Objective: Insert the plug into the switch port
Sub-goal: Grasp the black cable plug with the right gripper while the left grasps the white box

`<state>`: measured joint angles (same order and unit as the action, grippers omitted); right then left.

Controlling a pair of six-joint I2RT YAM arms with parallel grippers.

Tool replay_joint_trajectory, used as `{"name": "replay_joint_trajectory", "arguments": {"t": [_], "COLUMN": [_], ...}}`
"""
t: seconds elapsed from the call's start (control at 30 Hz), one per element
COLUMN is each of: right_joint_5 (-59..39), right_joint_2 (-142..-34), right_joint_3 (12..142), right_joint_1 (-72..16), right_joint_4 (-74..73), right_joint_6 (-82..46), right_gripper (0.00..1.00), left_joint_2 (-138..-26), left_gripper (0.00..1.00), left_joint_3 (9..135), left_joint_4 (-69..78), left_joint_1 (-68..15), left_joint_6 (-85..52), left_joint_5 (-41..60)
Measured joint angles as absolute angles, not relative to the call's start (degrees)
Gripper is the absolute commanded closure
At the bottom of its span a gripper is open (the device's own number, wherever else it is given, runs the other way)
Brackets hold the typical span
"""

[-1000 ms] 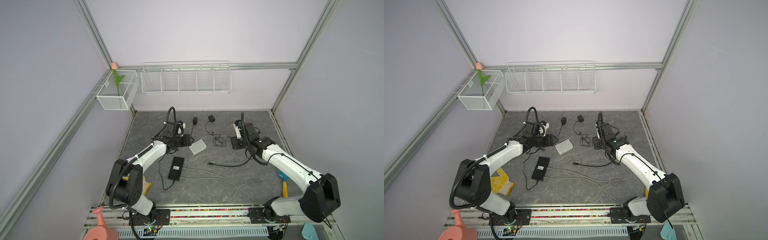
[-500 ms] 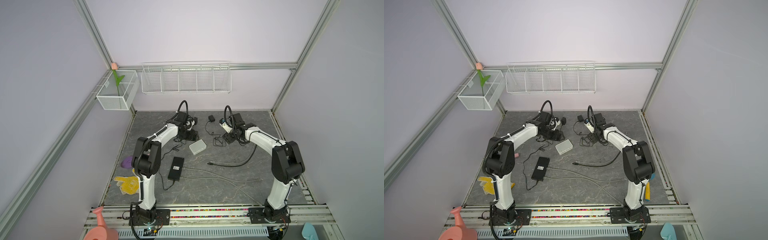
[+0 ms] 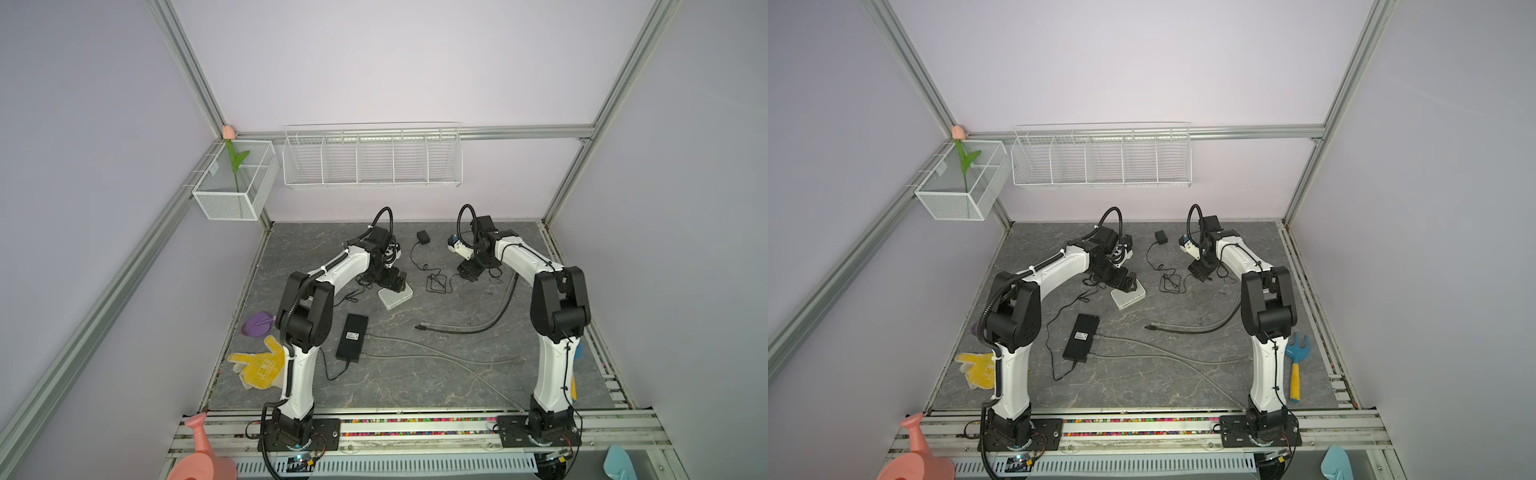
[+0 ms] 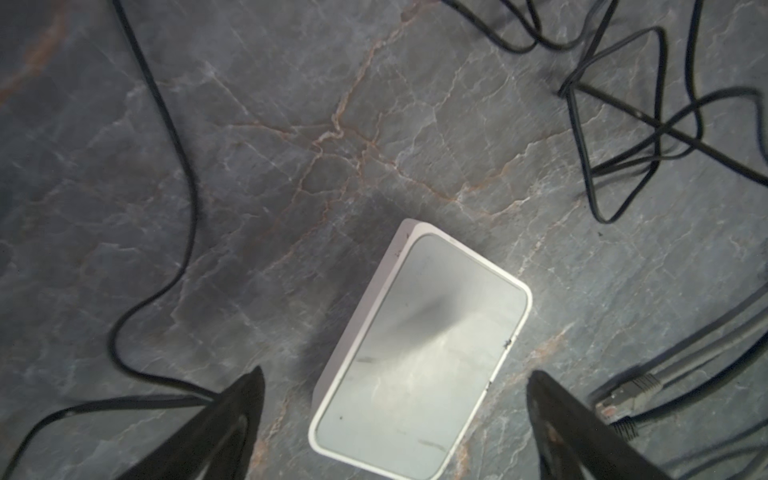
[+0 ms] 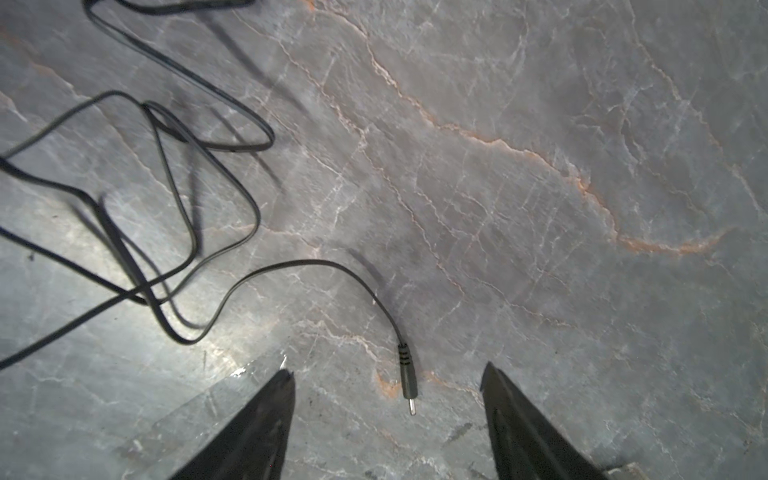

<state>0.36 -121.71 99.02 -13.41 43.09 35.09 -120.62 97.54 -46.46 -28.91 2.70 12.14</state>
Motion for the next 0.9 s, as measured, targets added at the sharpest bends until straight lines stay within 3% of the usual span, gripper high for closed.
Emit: {"name": "replay_joint_trajectory", "arguments": {"t": [0.33, 0.9], "right_joint_5": [-0.05, 1.72], "right_joint_2": [-129.08, -131.26], "right_joint_3": [106.17, 106.72], "right_joint_1": [-8.8, -11.62], "right_joint_4": [51.51, 52.77], "right_joint_6": [33.76, 33.21], "right_gripper": [0.41, 0.49], "left_joint_2": [-121.16, -122.3], "left_gripper": [0.04, 0.07], "left_joint_3": [98.98, 96.73], "left_joint_4": [-47.51, -48.12], "left_joint_1": [-31.07, -32.18], "left_joint_6": [3.31, 3.09], "left_joint_5": [10.09, 6.35]}}
